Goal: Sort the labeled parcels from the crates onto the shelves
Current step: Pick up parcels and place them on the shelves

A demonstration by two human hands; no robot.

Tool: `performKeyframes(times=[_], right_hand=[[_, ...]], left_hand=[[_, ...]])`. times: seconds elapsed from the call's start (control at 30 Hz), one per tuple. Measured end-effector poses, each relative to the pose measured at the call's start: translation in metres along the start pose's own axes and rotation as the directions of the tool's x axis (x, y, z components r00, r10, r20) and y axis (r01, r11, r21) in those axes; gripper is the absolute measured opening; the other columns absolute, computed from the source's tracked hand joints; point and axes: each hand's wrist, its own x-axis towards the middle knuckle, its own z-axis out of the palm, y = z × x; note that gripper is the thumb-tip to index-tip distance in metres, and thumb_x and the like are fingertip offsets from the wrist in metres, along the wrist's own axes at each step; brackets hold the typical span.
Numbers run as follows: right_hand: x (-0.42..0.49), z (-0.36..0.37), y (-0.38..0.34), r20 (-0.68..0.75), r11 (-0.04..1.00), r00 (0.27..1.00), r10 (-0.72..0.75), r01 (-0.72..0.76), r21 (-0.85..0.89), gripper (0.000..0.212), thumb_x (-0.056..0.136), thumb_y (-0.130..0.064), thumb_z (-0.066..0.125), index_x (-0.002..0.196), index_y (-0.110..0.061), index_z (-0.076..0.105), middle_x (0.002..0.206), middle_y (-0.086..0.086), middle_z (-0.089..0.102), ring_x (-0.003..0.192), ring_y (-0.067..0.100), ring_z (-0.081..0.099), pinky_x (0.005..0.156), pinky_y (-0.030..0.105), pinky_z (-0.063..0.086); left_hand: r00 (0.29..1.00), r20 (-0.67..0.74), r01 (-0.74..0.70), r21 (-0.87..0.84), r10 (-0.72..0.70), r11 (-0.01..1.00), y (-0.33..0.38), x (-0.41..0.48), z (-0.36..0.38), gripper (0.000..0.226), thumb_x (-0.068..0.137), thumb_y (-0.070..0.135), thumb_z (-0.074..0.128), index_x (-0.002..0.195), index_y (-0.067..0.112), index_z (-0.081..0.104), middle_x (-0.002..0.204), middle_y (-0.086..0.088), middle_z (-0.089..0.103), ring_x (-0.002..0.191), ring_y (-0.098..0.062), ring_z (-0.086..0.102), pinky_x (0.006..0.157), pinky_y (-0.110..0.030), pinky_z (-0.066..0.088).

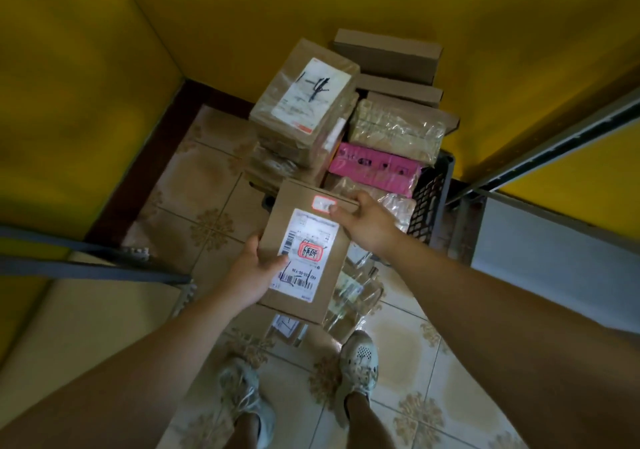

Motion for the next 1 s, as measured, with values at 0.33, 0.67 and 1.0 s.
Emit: performKeyframes(times=[0.33, 0.67, 1.0], right_hand=[[0.050, 0.001, 0.057, -0.192, 0.777, 0.976, 0.107, -0.202, -0.596, 0.104, 0.089, -0.058, 0.061, 0.158, -0.018, -0.004, 0.165, 0.016, 0.000, 0.151, 0.036, 0.003, 0.120, 0.051, 0.018], [0.065, -0.012, 0.066, -0.199, 0.725, 0.980, 0.024, -0.154, -0.672, 0.089, 0.082, -0.058, 0.070, 0.150, -0.016, 0.029, 0.153, 0.021, 0.025, 0.136, 0.044, 0.032, 0.106, 0.054, 0.040], [0.043, -0.030, 0.055, -0.299, 0.922, 0.953, -0.052, -0.069, -0.381, 0.020, 0.098, -0.037, 0.055, 0.108, -0.019, 0.058, 0.096, 0.004, 0.061, 0.083, 0.027, 0.058, 0.069, 0.031, 0.042]], left_hand=[[0.968, -0.245, -0.034, -0.331, -0.051, 0.943, -0.056, 0.013, -0.010, 0.042, 0.093, 0.023, 0.060, 0.133, 0.028, 0.045, 0.110, 0.015, 0.063, 0.098, -0.009, 0.063, 0.065, -0.020, 0.054], [0.960, -0.263, 0.002, -0.327, -0.093, 0.945, -0.073, 0.025, -0.007, 0.042, 0.093, 0.022, 0.061, 0.134, 0.021, 0.048, 0.120, 0.005, 0.065, 0.105, -0.014, 0.064, 0.070, -0.022, 0.053], [0.974, -0.201, 0.038, -0.313, -0.105, 0.949, -0.052, 0.015, 0.000, 0.044, 0.091, 0.023, 0.064, 0.132, 0.030, 0.049, 0.118, 0.006, 0.067, 0.106, -0.018, 0.065, 0.085, -0.047, 0.057]])
